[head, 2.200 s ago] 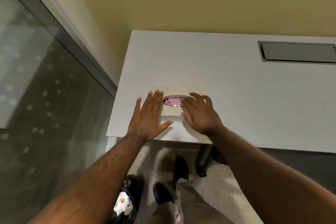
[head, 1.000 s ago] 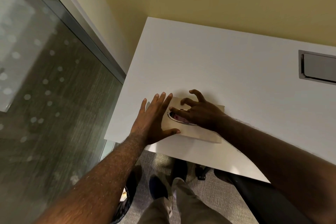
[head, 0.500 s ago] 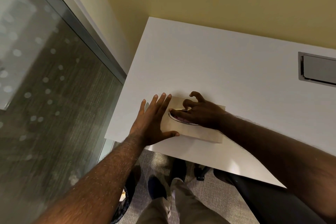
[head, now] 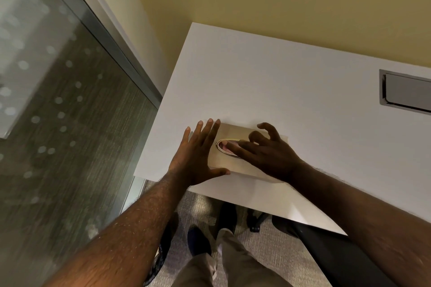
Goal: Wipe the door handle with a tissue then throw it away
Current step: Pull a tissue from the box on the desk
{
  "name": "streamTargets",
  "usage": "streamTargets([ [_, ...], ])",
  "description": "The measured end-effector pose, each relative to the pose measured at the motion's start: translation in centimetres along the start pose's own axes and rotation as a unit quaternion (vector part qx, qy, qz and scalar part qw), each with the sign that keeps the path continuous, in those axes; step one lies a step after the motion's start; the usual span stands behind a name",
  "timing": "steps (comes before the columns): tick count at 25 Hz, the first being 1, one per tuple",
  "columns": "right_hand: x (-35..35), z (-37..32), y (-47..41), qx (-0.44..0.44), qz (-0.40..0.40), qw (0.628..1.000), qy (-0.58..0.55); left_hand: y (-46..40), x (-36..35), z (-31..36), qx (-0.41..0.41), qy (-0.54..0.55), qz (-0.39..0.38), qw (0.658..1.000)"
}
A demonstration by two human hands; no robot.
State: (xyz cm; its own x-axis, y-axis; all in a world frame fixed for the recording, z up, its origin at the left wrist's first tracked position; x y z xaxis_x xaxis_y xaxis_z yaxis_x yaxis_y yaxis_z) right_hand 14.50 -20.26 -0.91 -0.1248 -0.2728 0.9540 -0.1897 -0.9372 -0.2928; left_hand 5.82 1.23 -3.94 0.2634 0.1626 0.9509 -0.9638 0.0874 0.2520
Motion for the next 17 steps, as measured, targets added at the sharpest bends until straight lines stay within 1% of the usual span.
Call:
streamTargets([
  [6, 2.5, -1.2, -0.2, -0.024, 0.077, 0.996, 0.034, -0.2, 0.2, 0.4, 0.02, 0.023, 0.006, 1.0],
  [12, 6.4, -1.4, -2.7, -0.013, 0.187, 0.98, 0.064, -0.1, 0.7, 1.0, 0.034, -0.02, 0.0, 0.999],
  [15, 7.9, -2.2, -4.5, -0.009, 0.192, 0.98, 0.042, 0.7, 1.9, 1.1, 0.07, -0.028, 0.017, 0.997],
  [17, 8.8, -3.0, -5.6, -0.011, 0.205, 0.979, 0.0, 2.3, 3.0, 0.7, 0.093, -0.032, 0.036, 0.995],
])
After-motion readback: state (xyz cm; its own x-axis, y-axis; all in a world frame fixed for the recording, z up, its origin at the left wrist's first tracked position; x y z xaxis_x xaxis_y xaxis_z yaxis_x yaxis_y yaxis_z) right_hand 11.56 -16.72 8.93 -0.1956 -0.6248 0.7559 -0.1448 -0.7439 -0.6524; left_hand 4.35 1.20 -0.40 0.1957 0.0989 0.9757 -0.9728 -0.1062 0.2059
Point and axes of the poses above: each hand's wrist, its own y-axis away from the middle knuckle, its own x-axis out of the back of the hand, z = x × y, the point moved 1 cm from there along -y, towards the middle knuckle, and after that the axes turned 10 degrees about -y, right-handed, at the moved point
